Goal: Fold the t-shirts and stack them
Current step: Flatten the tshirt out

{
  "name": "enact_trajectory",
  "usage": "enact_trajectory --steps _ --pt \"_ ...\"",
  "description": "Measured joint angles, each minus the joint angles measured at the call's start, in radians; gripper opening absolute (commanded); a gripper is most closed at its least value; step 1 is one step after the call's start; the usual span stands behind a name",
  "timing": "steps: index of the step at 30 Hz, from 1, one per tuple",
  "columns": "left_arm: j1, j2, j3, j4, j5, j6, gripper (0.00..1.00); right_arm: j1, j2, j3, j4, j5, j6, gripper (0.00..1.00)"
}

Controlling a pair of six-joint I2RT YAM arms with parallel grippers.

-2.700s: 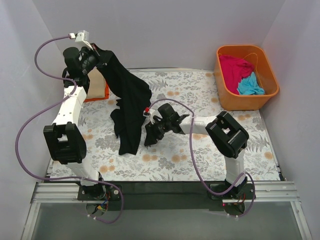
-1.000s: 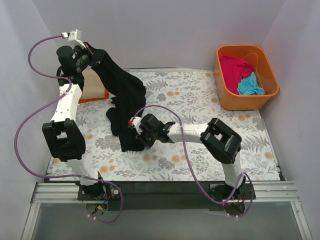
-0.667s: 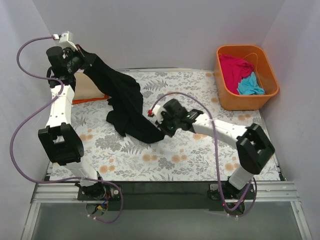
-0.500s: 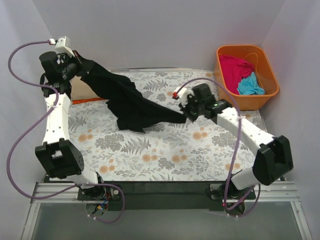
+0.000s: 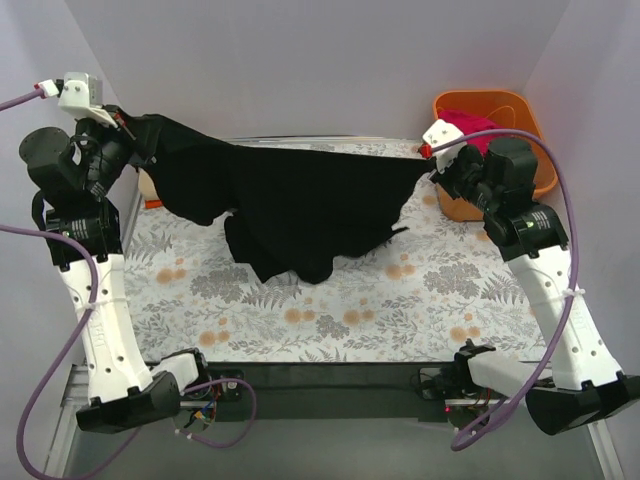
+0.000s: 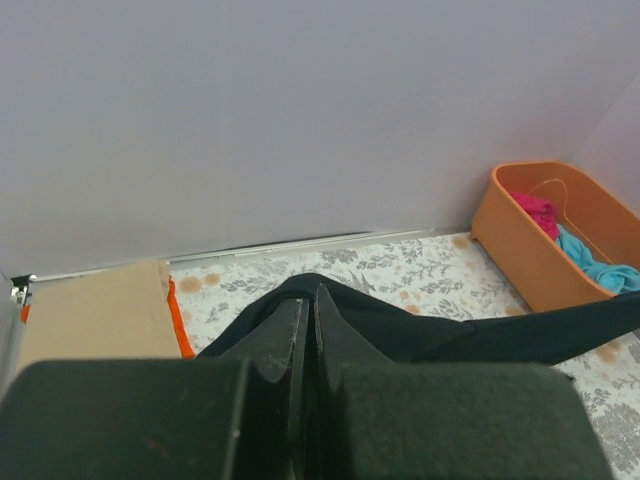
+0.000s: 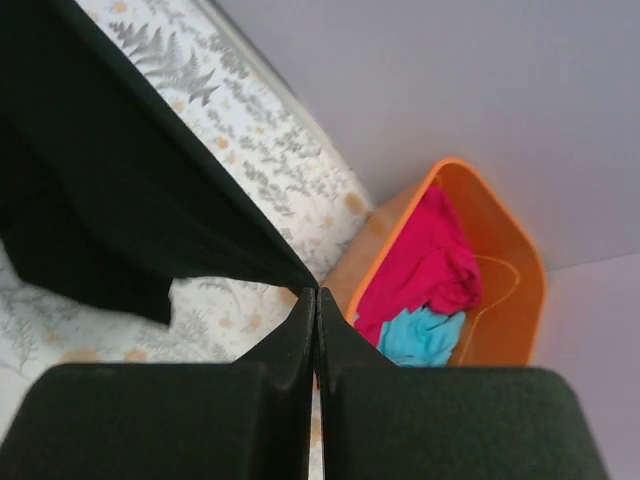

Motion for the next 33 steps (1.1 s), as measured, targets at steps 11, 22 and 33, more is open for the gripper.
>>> enact_trajectory --steps 11,22,33 --pt "-0.001 0.216 0.053 -0.019 0.043 -0.018 0.00 -0.017 0.208 0.067 0.166 0.097 -0.009 0.01" --pt "-0.114 0.868 0.581 0.157 0.012 -0.111 0.00 -0.082 0.759 0.676 0.282 0.163 0.071 0.01" --pt "-0.126 0.830 0.709 0.680 -0.109 -0.233 0.00 -0.090 0.668 0.852 0.552 0.166 0.103 0.01"
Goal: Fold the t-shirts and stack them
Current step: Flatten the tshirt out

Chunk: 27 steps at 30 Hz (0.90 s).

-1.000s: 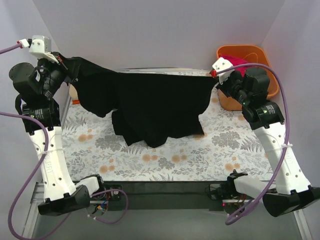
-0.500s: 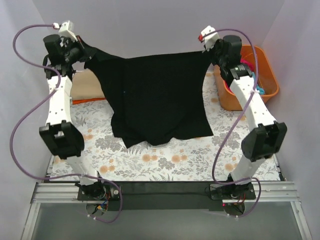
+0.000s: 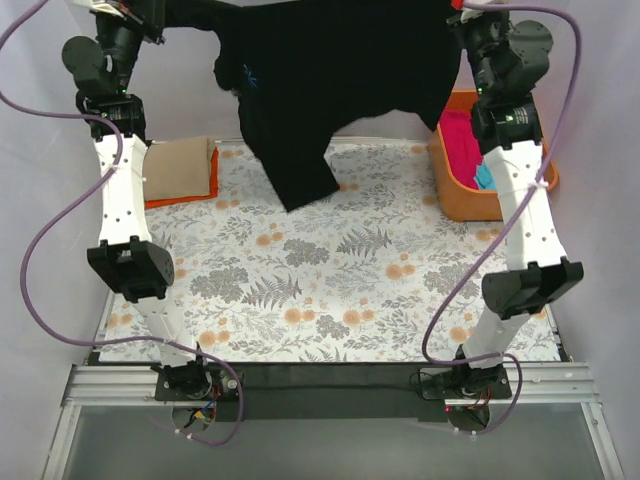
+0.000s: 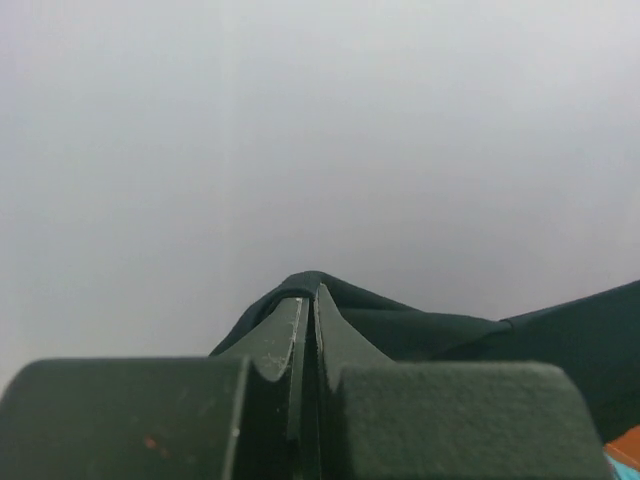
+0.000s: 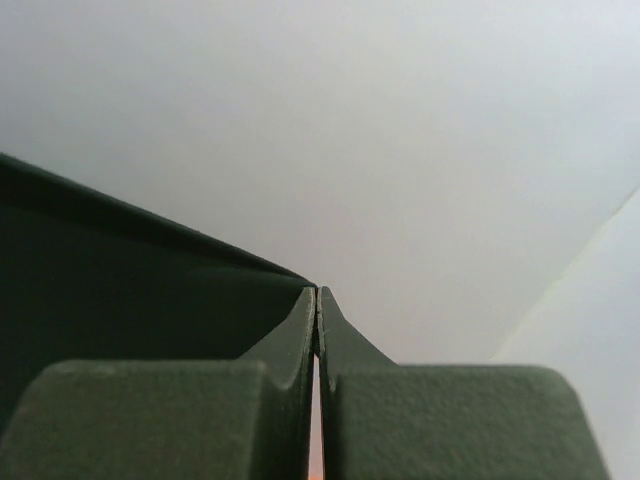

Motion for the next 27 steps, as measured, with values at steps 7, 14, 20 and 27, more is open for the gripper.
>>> enact_trajectory --steps 7,14,20,27 --pt "0.050 -0.442 -0.595 0.089 0.106 0.099 0.00 -0.011 -0.280 -0.473 0.159 -0.057 -0.051 0.01" --pt "0.080 -0.967 -1.345 -0.402 0.205 0.549 0.00 -0.022 -0.601 -1.254 -0.011 -0.215 -0.231 0.01" --pt "0.086 -1.169 -1.522 -0.912 0.198 0.959 0.00 -0.014 -0.850 -1.534 -0.302 -0.320 -0.416 0.01" --pt "0.087 -1.157 -1.558 -1.382 0.136 1.336 0.58 0.050 -0.926 -1.597 -0.663 -0.374 -0.535 0.83"
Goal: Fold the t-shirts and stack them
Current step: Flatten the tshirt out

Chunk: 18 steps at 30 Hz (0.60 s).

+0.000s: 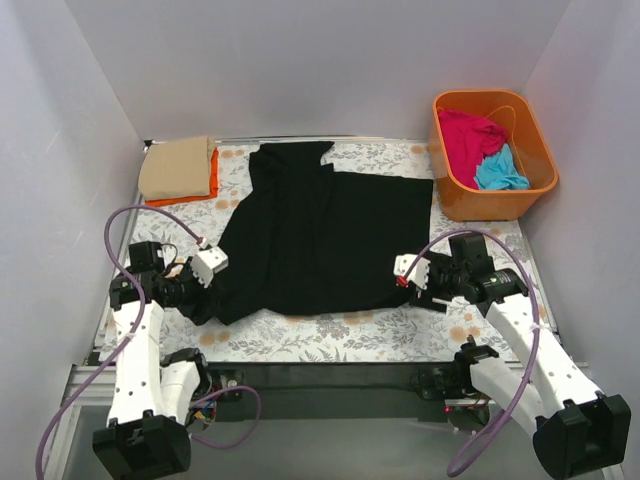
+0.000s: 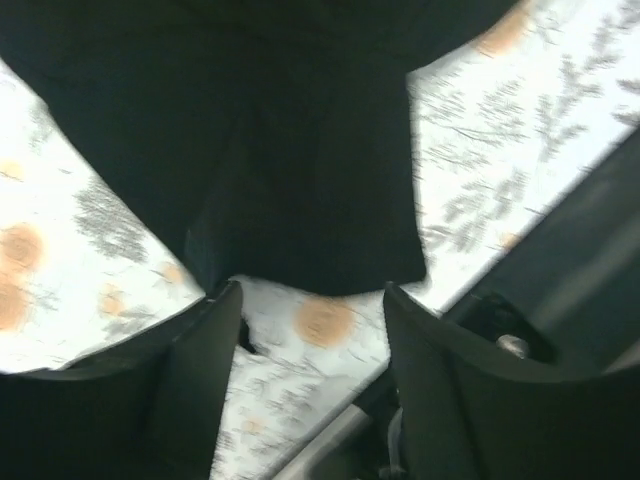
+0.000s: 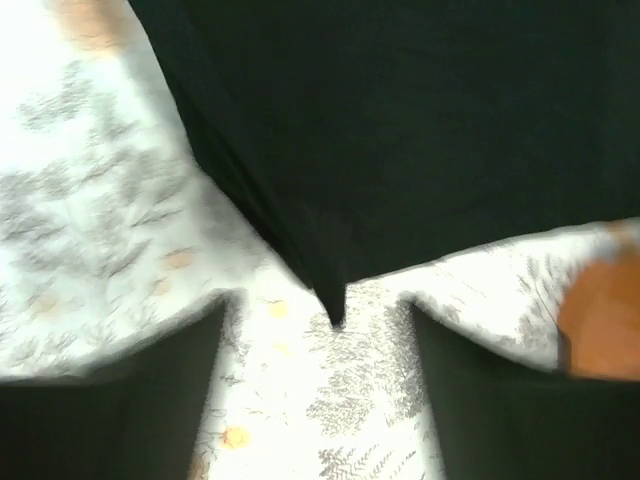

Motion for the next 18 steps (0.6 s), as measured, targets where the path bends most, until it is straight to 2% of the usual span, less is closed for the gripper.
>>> enact_trajectory --steps 1,2,4,6,10,11,12,14,15,18 --pt "0.000 0.009 0.005 -0.048 -0.004 0.029 0.60 0.017 -0.002 0.008 -0.055 -0.004 -0.008 0.89" --pt "0.000 0.025 0.018 -0.091 -0.003 0.048 0.64 0.031 -0.002 0.022 -0.108 -0.011 -0.024 0.90" --pt "0.001 0.079 0.081 -0.155 0.014 0.068 0.69 0.040 0.001 0.075 -0.186 -0.018 -0.031 0.89" --pt "0.001 0.163 0.187 -0.177 0.054 0.047 0.69 0.040 0.030 0.153 -0.222 -0.025 -0.026 0.84" --pt "-0.004 0.399 0.377 -0.044 0.111 -0.071 0.55 0.037 0.197 0.328 -0.214 -0.051 0.034 0.71" --pt "-0.010 0.462 0.407 0.004 0.109 -0.112 0.47 0.034 0.254 0.362 -0.196 -0.057 0.061 0.69" --pt "-0.017 0.526 0.428 0.060 0.099 -0.153 0.44 0.032 0.320 0.385 -0.176 -0.059 0.089 0.63" --pt "-0.048 0.636 0.444 0.160 0.064 -0.214 0.35 0.030 0.450 0.430 -0.156 -0.061 0.139 0.57" --pt "-0.072 0.688 0.446 0.206 0.040 -0.244 0.33 0.028 0.515 0.449 -0.144 -0.061 0.163 0.52" --pt "-0.161 0.814 0.446 0.304 -0.047 -0.308 0.27 0.029 0.671 0.499 -0.125 -0.045 0.222 0.52"
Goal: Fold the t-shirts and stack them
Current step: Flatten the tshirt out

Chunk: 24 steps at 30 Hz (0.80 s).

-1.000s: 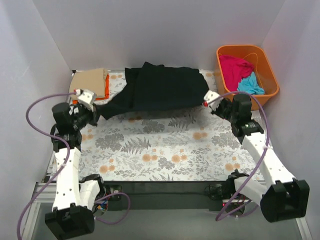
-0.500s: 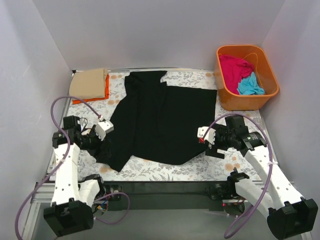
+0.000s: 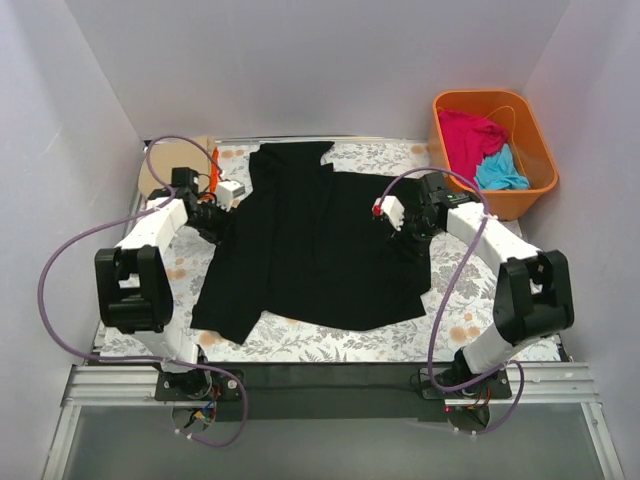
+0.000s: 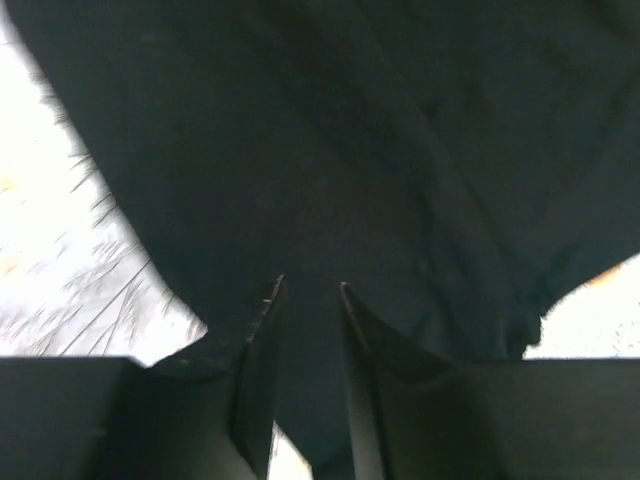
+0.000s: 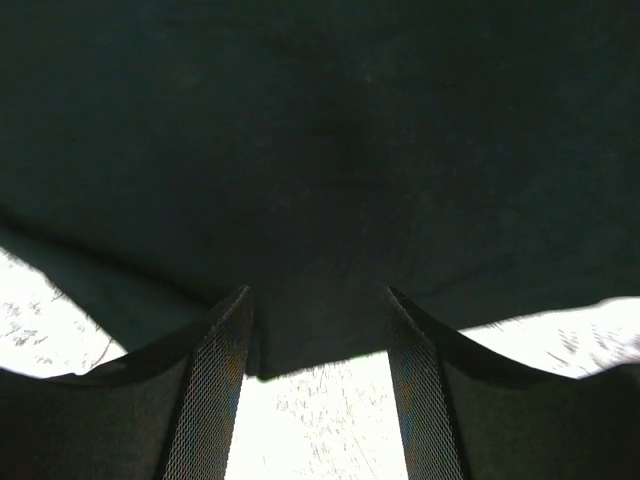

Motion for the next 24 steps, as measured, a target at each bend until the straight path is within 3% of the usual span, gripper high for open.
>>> enact_trajectory --steps 7,13,17,20,23,24 --pt "-0.055 0.134 -0.055 0.082 -0.159 -0.049 0.19 0.042 0.126 -0.040 0.027 0.087 0.048 0.47" --pt "-0.027 0.087 -0.182 0.123 -0.278 -0.040 0.16 0.057 0.166 -0.120 0.079 0.174 0.066 0.45" --pt "0.009 0.032 -0.245 0.126 -0.314 -0.021 0.14 0.056 0.167 -0.118 0.093 0.211 0.082 0.49" --pt "0.043 0.008 -0.267 0.112 -0.325 -0.013 0.18 0.050 0.157 -0.114 0.076 0.216 0.083 0.53" --pt "0.053 0.006 -0.264 0.078 -0.328 -0.016 0.21 0.043 0.085 -0.114 0.013 0.217 0.077 0.48" --pt "0.055 0.008 -0.261 0.064 -0.328 -0.021 0.21 0.042 0.031 -0.115 -0.013 0.217 0.075 0.41"
